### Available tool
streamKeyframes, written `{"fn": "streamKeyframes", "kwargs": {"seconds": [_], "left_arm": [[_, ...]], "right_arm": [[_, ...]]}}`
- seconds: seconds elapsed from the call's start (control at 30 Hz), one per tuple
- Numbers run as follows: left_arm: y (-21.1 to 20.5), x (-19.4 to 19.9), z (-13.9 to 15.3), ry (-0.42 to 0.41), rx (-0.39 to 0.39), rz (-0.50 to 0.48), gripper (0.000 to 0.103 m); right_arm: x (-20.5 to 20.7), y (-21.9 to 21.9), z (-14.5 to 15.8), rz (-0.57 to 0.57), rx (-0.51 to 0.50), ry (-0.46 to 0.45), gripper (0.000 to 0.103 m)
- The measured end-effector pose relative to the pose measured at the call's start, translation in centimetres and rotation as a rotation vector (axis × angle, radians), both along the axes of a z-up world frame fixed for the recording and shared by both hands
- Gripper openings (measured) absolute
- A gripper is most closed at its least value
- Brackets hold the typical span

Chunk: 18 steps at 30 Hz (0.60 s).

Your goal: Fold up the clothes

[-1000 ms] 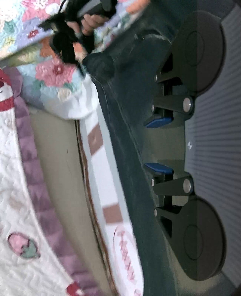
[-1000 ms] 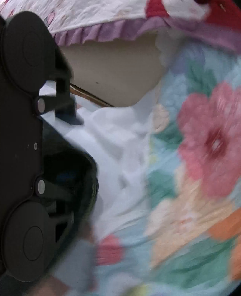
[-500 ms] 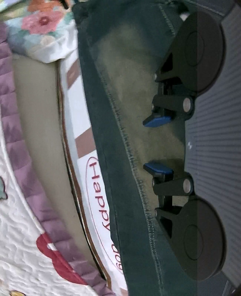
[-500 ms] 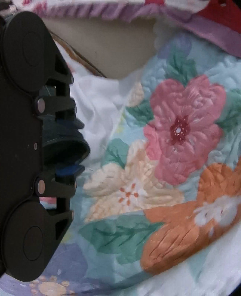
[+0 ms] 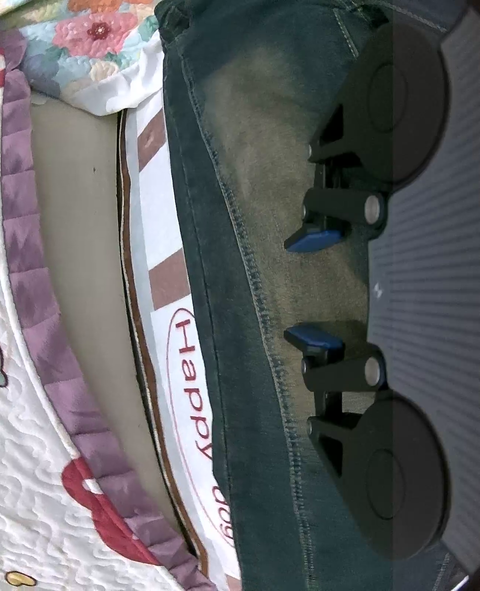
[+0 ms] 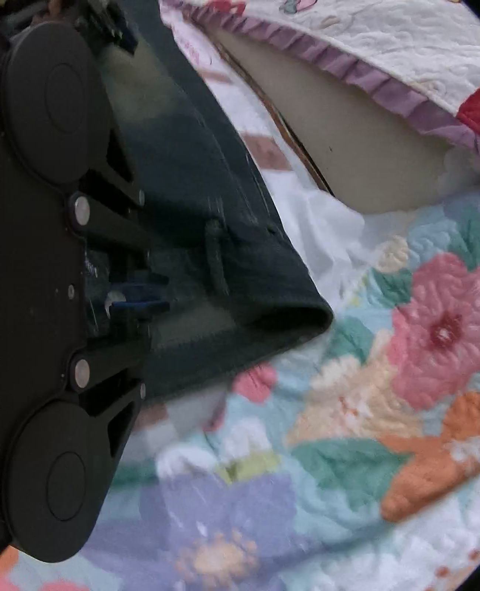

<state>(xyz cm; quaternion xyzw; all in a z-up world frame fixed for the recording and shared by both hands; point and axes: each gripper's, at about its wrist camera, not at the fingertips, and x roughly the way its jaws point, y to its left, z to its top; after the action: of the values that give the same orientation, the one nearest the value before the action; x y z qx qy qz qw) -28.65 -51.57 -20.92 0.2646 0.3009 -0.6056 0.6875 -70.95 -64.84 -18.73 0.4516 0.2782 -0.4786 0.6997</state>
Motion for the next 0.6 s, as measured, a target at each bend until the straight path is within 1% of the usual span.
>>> {"fn": "streamKeyframes", "kwargs": {"seconds": [0.03, 0.07, 0.1, 0.13, 0.17, 0.2, 0.23, 0.27, 0.33, 0.4, 0.43, 0.47, 0.53, 0.57, 0.6], "left_arm": [[0.0, 0.0, 0.1, 0.004, 0.006, 0.002, 0.044], [0.1, 0.0, 0.1, 0.003, 0.009, 0.001, 0.044], [0.2, -0.1, 0.2, 0.003, 0.011, -0.001, 0.044], [0.3, 0.0, 0.2, 0.003, 0.011, -0.002, 0.044], [0.4, 0.0, 0.2, 0.003, 0.011, -0.002, 0.044], [0.5, 0.1, 0.2, 0.007, 0.01, -0.001, 0.044], [0.6, 0.1, 0.2, 0.012, 0.008, 0.001, 0.044], [0.6, 0.2, 0.2, 0.013, 0.007, 0.0, 0.044], [0.5, 0.3, 0.2, 0.011, 0.011, -0.005, 0.045], [0.4, 0.4, 0.3, 0.009, 0.021, 0.0, 0.045], [0.3, 0.4, 0.4, 0.006, 0.027, 0.002, 0.045], [0.4, 0.5, 0.4, 0.004, 0.032, -0.002, 0.045], [0.5, 0.6, 0.5, -0.002, 0.042, -0.007, 0.046], [0.7, 0.8, 0.6, 0.002, 0.053, 0.0, 0.046], [1.0, 0.9, 0.8, 0.007, 0.064, 0.007, 0.046]], "right_arm": [[0.6, 0.0, -0.2, 0.016, 0.0, 0.034, 0.021], [1.2, -0.1, -0.4, 0.028, -0.001, 0.077, 0.042], [1.8, 0.0, -0.9, 0.027, -0.005, 0.147, 0.053], [2.3, 0.1, -1.4, 0.026, -0.01, 0.189, 0.052], [2.8, 0.5, -2.0, 0.022, -0.029, 0.208, 0.054], [3.4, 1.2, -2.1, 0.017, -0.069, 0.236, 0.051], [4.0, 1.7, -2.1, 0.018, -0.103, 0.26, 0.04], [4.6, 2.2, -1.7, 0.038, -0.122, 0.269, 0.012], [4.9, 3.4, -0.3, 0.008, -0.183, 0.31, 0.011], [3.6, 4.2, 0.5, -0.046, -0.239, 0.375, 0.009], [2.5, 4.1, 0.2, -0.08, -0.211, 0.355, 0.009], [1.6, 3.8, -0.5, -0.105, -0.16, 0.315, 0.011], [0.4, 3.5, -1.5, -0.123, -0.113, 0.27, 0.014], [-0.1, 3.6, -0.9, -0.144, -0.13, 0.265, 0.018], [-0.9, 4.0, -0.1, -0.169, -0.144, 0.243, 0.029]]}}
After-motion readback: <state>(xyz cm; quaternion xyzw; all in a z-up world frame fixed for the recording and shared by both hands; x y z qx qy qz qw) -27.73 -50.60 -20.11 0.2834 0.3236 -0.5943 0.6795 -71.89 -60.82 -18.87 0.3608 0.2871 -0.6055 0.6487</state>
